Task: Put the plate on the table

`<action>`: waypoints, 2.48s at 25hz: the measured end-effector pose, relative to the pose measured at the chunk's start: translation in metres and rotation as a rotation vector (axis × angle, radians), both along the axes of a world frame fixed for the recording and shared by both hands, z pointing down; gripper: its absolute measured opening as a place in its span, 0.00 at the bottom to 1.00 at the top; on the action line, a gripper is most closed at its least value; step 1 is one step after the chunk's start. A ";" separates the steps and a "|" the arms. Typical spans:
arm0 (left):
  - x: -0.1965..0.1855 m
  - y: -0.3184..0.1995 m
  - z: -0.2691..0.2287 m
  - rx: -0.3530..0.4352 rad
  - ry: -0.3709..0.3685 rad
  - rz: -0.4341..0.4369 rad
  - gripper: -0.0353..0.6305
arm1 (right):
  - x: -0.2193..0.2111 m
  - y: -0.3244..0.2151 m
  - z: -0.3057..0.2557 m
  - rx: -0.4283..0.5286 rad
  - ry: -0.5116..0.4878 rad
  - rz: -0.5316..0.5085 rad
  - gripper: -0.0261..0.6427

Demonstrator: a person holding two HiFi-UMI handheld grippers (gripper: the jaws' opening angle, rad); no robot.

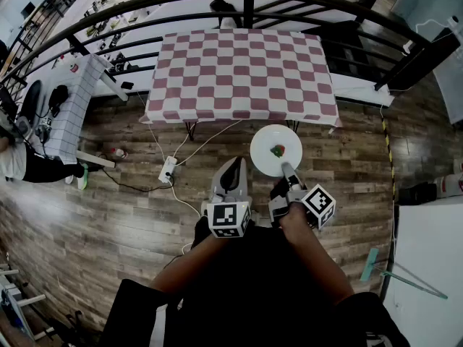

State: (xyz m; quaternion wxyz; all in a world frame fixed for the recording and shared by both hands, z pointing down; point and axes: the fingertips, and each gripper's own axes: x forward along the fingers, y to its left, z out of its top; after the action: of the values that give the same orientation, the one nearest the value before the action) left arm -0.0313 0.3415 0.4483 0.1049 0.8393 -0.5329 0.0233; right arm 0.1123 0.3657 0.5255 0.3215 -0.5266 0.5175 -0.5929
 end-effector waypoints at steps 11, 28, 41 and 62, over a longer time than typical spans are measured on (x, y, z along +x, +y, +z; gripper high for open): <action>0.001 0.007 0.000 -0.005 0.001 -0.001 0.07 | 0.005 0.007 -0.006 0.017 0.003 0.022 0.06; 0.011 0.011 -0.004 0.027 -0.014 -0.013 0.07 | 0.019 0.011 -0.003 0.022 -0.003 0.039 0.06; 0.004 0.001 0.000 0.024 -0.040 -0.053 0.07 | 0.038 0.013 0.006 0.016 -0.011 0.072 0.06; 0.008 -0.065 0.011 0.010 -0.017 -0.033 0.07 | 0.042 -0.046 -0.002 0.040 0.025 0.049 0.06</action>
State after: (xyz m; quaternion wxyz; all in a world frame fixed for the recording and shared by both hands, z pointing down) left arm -0.0235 0.2767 0.4591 0.0964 0.8308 -0.5476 0.0259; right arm 0.1547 0.3197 0.5234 0.3398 -0.5400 0.5204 -0.5675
